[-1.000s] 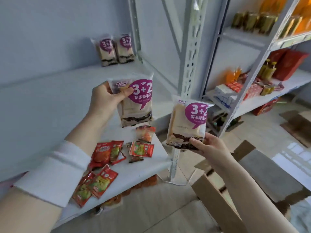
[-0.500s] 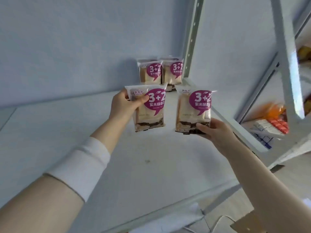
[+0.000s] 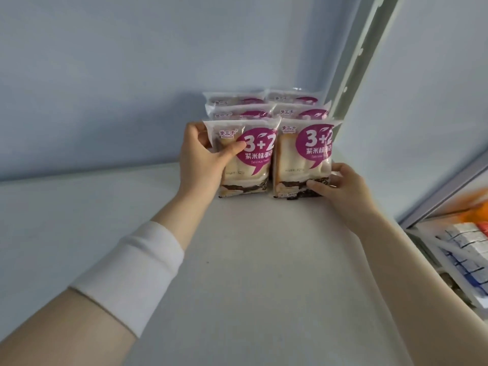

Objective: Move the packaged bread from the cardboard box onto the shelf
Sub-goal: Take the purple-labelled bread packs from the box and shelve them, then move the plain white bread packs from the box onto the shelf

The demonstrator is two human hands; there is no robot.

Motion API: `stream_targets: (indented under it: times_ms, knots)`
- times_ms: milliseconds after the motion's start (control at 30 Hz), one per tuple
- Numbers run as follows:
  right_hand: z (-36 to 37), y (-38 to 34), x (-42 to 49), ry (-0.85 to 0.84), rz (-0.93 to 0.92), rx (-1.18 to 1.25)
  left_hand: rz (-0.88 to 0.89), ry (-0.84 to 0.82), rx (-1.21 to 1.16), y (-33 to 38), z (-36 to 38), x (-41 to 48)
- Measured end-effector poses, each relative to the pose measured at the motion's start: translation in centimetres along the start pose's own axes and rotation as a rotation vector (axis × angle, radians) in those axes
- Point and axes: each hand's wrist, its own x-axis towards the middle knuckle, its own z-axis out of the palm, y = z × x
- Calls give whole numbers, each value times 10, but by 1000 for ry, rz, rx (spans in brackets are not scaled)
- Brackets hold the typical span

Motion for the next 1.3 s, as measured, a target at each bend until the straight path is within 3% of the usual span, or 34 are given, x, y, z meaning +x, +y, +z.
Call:
stream_targets:
  times_ms: [200,333,467,567,633,733,833,1033,1167,1300]
  knots:
    - [9,5,0,145,-46,-121,115,78,185,-3,2,-11]
    - [16,-5,-12,247,-55,-232,59,63,184,4,4,-11]
    - [18,-23,-43,228,-38,-320,-41,-9,98,17,-6,-21]
    - [17,-35,-96,230,-62,-502,37,-59,237,30,-29,-52]
    - [15,-37,-144,235,-77,-650,215,-161,497,38,-46,-86]
    - [10,-33,-221,245,-74,-801,471,-452,916,53,-68,-150]
    - [-9,-30,-297,242,-10,-895,574,-709,1171,77,-81,-212]
    - [-86,8,-438,279,176,-947,822,-894,1197,118,-51,-344]
    - [-150,74,-525,284,432,-971,907,-1039,1118,124,5,-459]
    - [-203,161,-619,268,721,-945,952,-1293,1151,96,59,-580]
